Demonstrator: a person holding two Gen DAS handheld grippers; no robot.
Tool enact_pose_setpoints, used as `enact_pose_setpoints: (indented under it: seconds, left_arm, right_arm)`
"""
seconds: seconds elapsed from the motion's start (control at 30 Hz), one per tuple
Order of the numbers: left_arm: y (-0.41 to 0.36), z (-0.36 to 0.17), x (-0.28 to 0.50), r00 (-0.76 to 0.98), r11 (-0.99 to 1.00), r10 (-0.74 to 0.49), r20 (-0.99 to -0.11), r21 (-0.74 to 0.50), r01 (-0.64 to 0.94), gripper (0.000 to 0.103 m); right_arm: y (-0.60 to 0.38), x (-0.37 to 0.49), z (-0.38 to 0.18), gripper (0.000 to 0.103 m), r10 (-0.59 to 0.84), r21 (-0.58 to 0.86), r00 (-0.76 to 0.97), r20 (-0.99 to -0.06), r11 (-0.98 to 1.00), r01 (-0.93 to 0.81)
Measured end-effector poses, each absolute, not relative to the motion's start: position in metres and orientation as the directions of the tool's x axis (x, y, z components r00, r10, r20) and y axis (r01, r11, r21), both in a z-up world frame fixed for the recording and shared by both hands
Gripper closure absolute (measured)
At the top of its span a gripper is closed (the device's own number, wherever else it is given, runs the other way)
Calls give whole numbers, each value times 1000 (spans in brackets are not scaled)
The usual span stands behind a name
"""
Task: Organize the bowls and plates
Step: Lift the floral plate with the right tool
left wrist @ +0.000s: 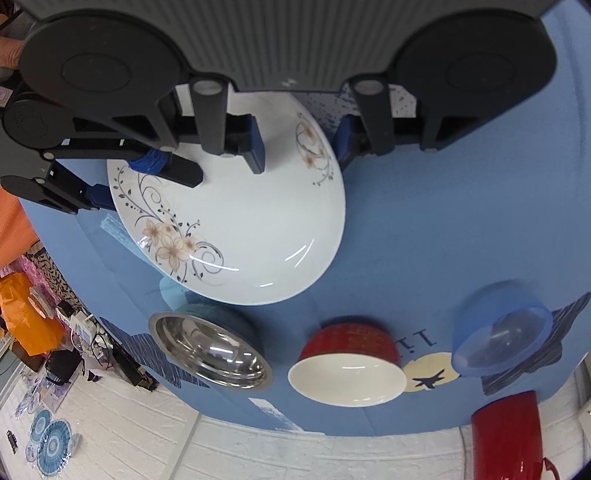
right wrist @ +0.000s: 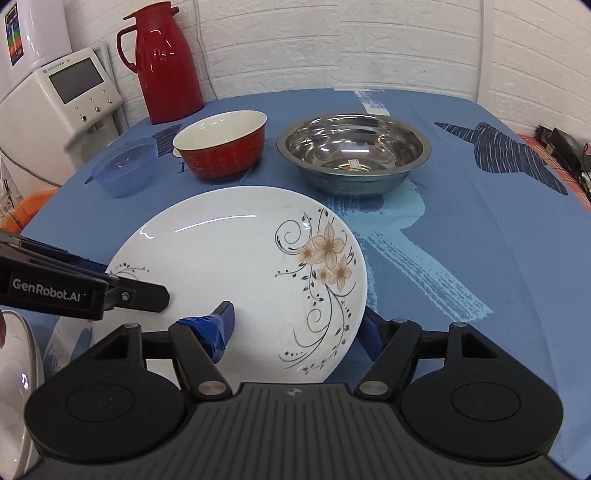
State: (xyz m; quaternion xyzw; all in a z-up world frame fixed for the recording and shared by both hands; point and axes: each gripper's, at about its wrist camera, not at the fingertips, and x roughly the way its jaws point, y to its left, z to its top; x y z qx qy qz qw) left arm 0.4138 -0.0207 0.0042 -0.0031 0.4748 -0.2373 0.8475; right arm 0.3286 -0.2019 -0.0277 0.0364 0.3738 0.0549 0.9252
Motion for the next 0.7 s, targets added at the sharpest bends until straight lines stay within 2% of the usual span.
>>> enact_pose_setpoints:
  seconds: [0.17, 0.3, 0.4, 0.7]
  left_arm:
    - [-20, 4, 415, 431, 885, -418, -800, -251, 393, 65]
    - [-21, 3, 412, 451, 887, -412, -791, -236, 396, 70]
    - [-17, 3, 412, 451, 884, -429, -783, -262, 386, 70]
    - [-24, 14, 402, 469, 883, -418, -778, -227, 411, 70]
  right_arm:
    - [-201, 334, -28, 42, 137, 105, 720, -680, 990, -90]
    - [-206, 327, -30, 50, 149, 104, 741, -655, 989, -106]
    - [-204, 321, -30, 50, 143, 103, 746, -651, 990, -100]
    - [-204, 308, -23, 47, 135, 128, 759, -637, 989, -68]
